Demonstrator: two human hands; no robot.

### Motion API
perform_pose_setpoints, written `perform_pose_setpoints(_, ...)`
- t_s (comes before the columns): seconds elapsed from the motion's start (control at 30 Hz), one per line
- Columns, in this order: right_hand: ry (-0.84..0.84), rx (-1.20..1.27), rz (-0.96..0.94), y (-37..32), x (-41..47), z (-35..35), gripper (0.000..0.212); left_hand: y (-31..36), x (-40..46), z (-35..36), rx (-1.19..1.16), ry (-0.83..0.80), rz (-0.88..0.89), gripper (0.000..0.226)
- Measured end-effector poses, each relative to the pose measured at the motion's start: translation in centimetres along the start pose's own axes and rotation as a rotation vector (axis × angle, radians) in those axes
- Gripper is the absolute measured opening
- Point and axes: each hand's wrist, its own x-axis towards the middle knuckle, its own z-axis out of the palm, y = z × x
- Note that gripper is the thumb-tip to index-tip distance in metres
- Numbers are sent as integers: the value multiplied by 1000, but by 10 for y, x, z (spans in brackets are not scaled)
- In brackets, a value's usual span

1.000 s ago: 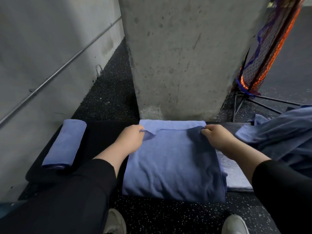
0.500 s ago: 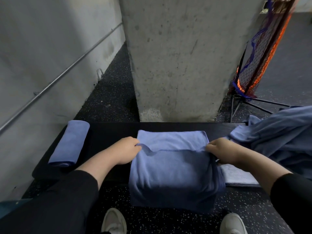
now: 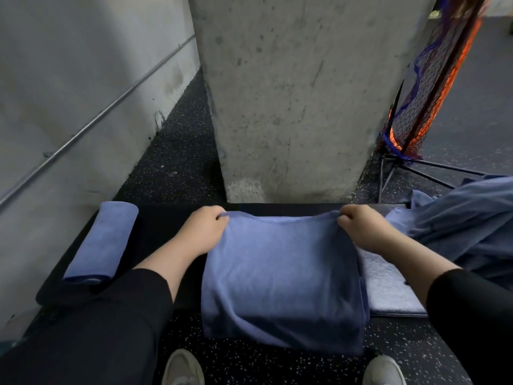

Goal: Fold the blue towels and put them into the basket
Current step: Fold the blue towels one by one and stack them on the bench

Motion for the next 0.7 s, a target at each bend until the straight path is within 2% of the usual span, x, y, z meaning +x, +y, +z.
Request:
perform_pose_setpoints(0.1, 23, -114, 6, 9, 11, 11, 18, -6, 8, 10, 143, -3, 34, 23)
perform_pose_setpoints(0.37, 110, -217, 10, 18, 39, 16, 22, -12, 38, 18, 244, 118, -25, 29)
perform_pose_setpoints(0.5, 168, -286, -49, 14, 43, 26, 19, -16, 43, 28, 245, 147, -8, 15)
perform_pose_setpoints(0.6, 104, -280, -126, 17, 40, 33, 30, -22, 43, 35, 365, 80, 124, 41)
perform_pose_setpoints(0.7, -8, -312, -162, 23, 40, 31, 46, -21, 42, 34, 418, 20, 210, 48)
